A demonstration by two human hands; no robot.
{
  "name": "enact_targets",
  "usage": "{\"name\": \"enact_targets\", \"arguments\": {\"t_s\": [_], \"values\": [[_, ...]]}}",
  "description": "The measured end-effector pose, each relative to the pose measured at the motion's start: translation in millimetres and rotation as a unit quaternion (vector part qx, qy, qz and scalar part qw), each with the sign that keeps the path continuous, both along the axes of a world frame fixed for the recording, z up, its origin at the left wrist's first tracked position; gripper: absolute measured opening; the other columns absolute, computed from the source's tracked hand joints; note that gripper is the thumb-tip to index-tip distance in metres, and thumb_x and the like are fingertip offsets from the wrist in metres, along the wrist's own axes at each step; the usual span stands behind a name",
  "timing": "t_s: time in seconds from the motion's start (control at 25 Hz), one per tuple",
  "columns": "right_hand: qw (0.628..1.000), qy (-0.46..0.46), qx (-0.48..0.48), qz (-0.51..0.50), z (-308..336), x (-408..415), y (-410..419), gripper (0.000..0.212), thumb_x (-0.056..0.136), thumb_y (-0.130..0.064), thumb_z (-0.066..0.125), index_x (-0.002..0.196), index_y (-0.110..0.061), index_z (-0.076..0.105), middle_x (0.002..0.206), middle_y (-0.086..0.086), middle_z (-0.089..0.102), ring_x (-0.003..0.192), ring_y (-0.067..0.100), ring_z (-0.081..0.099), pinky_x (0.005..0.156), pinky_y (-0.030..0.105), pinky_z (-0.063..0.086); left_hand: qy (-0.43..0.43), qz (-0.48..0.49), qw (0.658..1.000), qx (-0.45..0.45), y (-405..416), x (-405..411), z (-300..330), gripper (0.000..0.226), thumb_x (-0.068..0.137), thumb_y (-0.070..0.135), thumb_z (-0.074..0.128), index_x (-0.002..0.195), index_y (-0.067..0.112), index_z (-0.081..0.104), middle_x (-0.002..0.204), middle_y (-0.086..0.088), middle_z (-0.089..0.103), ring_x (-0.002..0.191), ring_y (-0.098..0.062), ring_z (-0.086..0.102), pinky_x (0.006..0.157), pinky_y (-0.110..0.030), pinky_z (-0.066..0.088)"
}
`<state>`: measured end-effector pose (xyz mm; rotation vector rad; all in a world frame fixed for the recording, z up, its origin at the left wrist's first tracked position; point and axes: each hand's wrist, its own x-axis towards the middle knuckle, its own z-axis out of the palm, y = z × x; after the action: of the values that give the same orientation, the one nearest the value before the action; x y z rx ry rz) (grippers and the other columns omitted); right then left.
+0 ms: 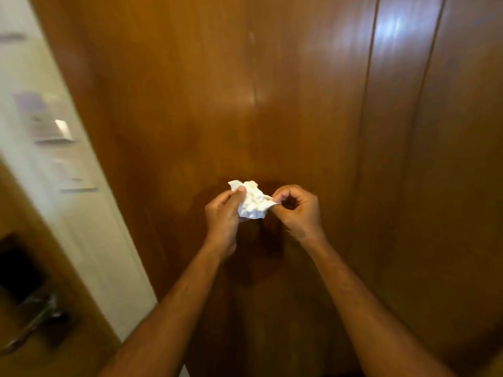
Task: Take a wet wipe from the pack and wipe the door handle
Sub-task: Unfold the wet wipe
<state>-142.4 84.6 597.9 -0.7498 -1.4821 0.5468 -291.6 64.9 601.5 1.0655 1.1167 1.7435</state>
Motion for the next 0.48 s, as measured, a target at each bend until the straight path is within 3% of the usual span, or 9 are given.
{"name": "enact_targets", "arguments": {"t_s": [0.12,0.28,0.4,0.48], "values": [[0.979,0.176,-0.077,0.075,20,-47,-7,0.046,0.068,0.025,0.058,0.058,-0.020,0.051,0.066,0.004,0.062,0.064,0.017,0.057,0.060,0.025,0.049,-0.127,0.058,0.989,-0.042,-20,-59,21,0.011,0.098,0.024,0.065,0.105,0.017,0.071,0.093,-0.003,0.079,0.079,-0.018,0.074,0.060,-0.029,0.055],[0.885,0.373,-0.208,0.184,36,-73,-18,0.035,0.065,0.011,0.046,0.051,-0.021,0.049,0.057,-0.002,0.056,0.059,0.019,0.053,0.048,0.024,0.043,-0.207,0.104,0.968,-0.091,-43,-119,21,0.013,0.097,0.025,0.068,0.108,0.017,0.068,0.096,-0.004,0.078,0.081,-0.018,0.078,0.065,-0.031,0.061],[0.853,0.389,-0.301,0.175,49,-79,-19,0.035,0.077,0.014,0.040,0.088,-0.014,0.058,0.086,0.010,0.060,0.076,0.028,0.061,0.056,0.033,0.053,-0.167,0.157,0.965,-0.128,-49,-133,10,0.019,0.096,0.027,0.069,0.109,0.013,0.068,0.093,-0.007,0.077,0.076,-0.017,0.077,0.061,-0.029,0.061],[0.848,0.361,-0.369,0.122,57,-81,-19,0.032,0.086,0.007,0.044,0.103,-0.015,0.058,0.096,0.011,0.062,0.082,0.030,0.065,0.052,0.032,0.058,-0.161,0.166,0.967,-0.104,-49,-133,6,0.016,0.100,0.027,0.064,0.112,0.017,0.064,0.105,-0.010,0.074,0.084,-0.020,0.077,0.065,-0.031,0.062]]}}
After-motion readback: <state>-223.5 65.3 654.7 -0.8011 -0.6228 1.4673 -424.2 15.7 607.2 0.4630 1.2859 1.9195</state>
